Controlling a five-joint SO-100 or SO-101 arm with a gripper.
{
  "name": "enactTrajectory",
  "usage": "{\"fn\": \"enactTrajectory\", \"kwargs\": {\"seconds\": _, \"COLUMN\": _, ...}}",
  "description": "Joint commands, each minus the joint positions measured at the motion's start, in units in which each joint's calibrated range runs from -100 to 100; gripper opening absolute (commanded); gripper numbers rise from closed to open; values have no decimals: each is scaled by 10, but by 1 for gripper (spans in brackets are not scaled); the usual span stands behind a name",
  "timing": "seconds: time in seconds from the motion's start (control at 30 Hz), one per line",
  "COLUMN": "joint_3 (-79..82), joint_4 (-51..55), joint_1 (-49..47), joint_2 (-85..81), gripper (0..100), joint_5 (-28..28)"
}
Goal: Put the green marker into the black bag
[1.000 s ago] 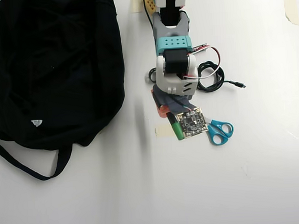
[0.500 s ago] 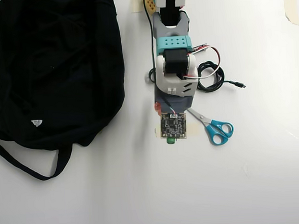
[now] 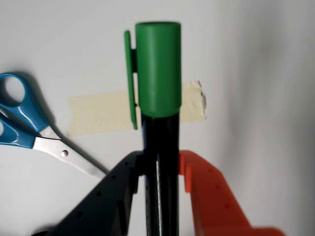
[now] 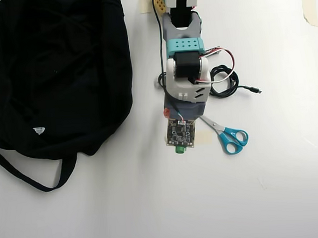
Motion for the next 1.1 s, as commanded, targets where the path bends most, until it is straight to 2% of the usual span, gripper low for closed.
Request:
{"fn": "enactTrajectory", "kwargs": {"seconds": 0.0, "joint_3": 58, "joint_4": -25, "joint_1": -4, "joint_2": -83, "gripper": 2, "joint_5": 1}}
{"fn": "enactTrajectory", "kwargs": {"seconds": 0.43, "joint_3": 412, "joint_4": -158, "joint_1": 1, "joint_2": -355, "gripper": 2, "joint_5": 2}}
{"fn": "enactTrajectory", "kwargs": {"seconds": 0.7, "joint_3": 549, "joint_4": -165, "joint_1": 38, "joint_2": -460, "gripper": 2, "joint_5": 2}}
{"fn": "enactTrajectory", "kwargs": {"seconds": 1.07, "joint_3": 658, "joint_4": -198, "joint_1": 99, "joint_2": -575, "gripper": 2, "joint_5": 3}}
